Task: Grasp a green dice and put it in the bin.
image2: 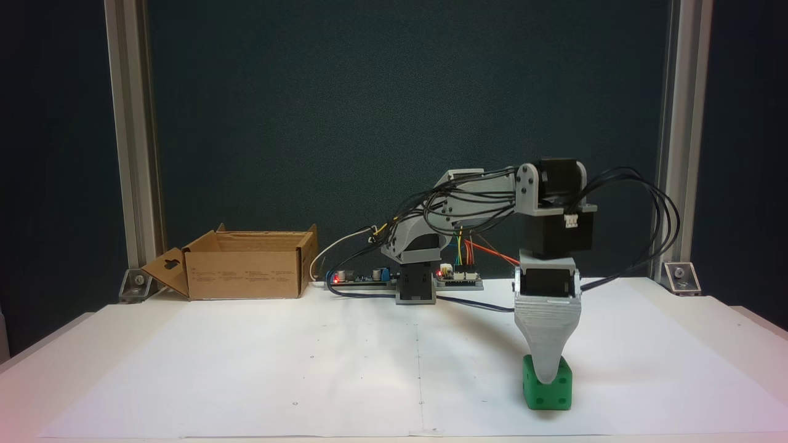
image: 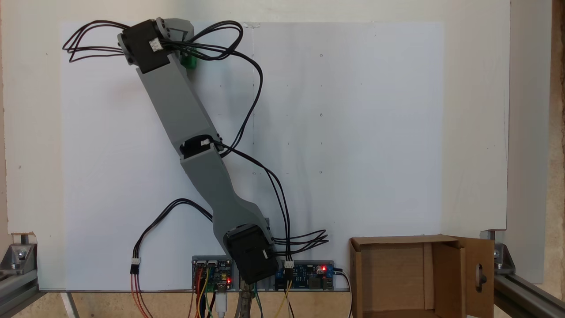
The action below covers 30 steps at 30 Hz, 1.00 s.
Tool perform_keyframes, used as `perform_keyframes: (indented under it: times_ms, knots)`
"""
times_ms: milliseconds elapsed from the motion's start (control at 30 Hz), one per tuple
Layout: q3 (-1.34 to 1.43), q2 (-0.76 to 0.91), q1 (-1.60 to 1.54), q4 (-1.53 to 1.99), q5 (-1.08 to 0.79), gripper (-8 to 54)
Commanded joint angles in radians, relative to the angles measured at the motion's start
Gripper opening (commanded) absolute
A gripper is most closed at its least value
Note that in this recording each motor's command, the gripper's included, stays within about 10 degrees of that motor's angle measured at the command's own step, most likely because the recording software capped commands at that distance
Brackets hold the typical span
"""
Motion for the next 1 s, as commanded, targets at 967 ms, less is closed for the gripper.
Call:
perform_keyframes:
  times_ms: [967]
  knots:
    - [-0.061,-0.040,-0.003,-0.035,0.061,38.1]
